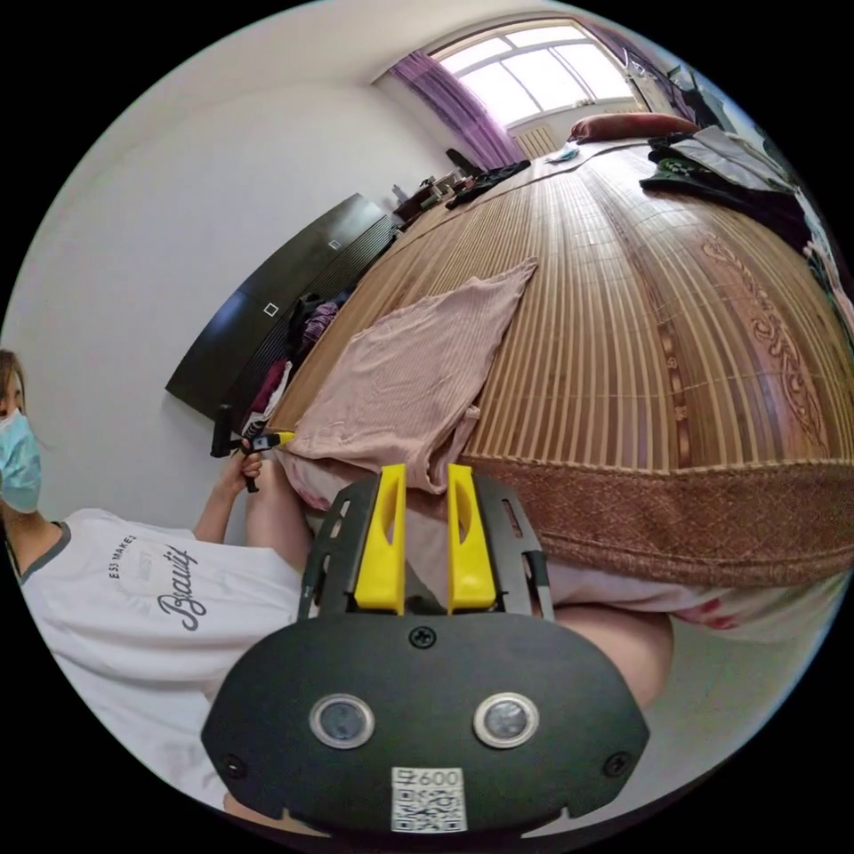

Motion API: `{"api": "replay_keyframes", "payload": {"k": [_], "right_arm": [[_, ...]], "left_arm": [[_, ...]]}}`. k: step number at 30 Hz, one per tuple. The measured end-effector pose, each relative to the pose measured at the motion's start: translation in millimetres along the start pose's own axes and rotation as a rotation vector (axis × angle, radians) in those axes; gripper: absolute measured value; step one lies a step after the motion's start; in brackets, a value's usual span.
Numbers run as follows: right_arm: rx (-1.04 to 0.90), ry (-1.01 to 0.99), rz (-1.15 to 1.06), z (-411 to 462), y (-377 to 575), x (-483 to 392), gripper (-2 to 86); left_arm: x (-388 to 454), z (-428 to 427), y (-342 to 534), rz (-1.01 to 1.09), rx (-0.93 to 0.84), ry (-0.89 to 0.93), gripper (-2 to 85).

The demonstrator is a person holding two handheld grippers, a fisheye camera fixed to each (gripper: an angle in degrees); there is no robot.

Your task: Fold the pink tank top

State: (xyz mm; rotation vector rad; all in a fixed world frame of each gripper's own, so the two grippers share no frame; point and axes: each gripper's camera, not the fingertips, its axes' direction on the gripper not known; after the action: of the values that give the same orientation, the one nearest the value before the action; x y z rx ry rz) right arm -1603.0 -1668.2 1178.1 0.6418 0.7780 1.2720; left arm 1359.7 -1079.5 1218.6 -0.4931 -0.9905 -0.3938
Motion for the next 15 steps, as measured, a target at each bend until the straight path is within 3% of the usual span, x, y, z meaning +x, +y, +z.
{"api": "replay_keyframes", "payload": {"k": [6, 9, 15], "right_arm": [[-0.032, 0.053, -0.020, -28, -19, -8, 2.9], [-0.035, 0.076, -0.023, -42, -25, -8, 2.9], [-0.032, 0.099, -0.031, -69, -33, 1, -0.5]], "left_arm": [[-13, -27, 13, -0.038, 0.075, -0.028, 6.8], [-25, -30, 19, -0.053, 0.055, 0.045, 6.7], [-27, -36, 34, 0.028, 0.038, -0.065, 2.7]]}}
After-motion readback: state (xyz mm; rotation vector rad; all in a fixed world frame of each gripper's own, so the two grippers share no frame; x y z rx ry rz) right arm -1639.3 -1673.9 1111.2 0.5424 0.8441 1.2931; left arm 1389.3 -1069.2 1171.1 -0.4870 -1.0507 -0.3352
